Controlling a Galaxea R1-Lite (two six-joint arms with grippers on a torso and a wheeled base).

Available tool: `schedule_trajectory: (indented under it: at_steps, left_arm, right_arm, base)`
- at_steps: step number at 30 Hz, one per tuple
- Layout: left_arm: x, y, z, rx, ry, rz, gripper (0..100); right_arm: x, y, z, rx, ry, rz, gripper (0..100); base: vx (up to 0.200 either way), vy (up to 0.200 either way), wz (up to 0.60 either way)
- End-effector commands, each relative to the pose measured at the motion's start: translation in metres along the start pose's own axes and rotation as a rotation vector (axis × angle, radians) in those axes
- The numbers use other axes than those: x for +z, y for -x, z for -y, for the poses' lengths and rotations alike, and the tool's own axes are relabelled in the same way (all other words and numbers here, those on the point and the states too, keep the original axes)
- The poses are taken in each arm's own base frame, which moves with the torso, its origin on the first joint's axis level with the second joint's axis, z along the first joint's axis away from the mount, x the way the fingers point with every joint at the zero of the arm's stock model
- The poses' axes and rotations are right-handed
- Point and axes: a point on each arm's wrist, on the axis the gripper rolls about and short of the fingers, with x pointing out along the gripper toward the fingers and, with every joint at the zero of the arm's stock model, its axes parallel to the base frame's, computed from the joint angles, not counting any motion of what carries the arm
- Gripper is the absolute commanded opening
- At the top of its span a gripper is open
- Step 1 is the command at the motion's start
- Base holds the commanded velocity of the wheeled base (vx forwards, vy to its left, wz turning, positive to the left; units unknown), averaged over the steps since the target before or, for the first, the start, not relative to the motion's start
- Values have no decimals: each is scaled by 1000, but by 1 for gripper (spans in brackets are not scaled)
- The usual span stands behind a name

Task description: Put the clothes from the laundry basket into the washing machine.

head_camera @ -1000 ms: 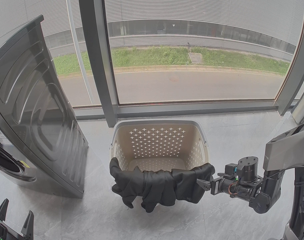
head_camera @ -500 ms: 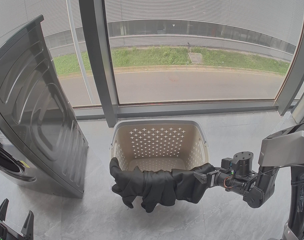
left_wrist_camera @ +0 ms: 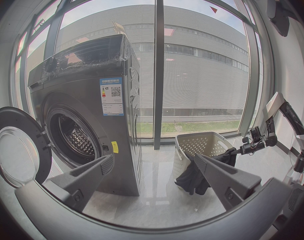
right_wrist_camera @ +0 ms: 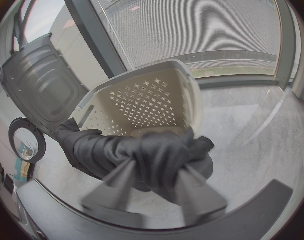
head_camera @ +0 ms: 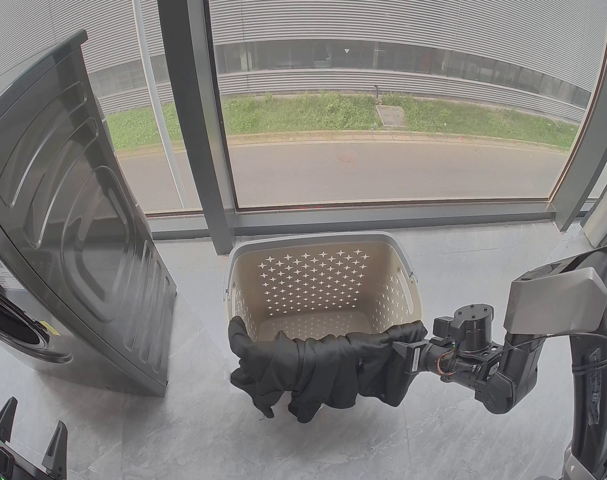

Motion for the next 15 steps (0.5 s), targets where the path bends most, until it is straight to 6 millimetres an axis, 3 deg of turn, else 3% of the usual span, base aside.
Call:
schedule_trajectory:
  at_steps: [1,7,15]
  left_arm:
    - [-5,0,0,0,0,3,100]
    - [-5,0,0,0,0,3,100]
    - [-5,0,0,0,2,1,100]
  right_arm:
    - [-1,-1,-1,7,-3,0,0]
    - [-1,2,-5,18,-8,-5,0]
    - [18,40,-41,124,-51,42,0]
  base:
    - [0,0,0]
    - [0,0,0]
    - [0,0,0]
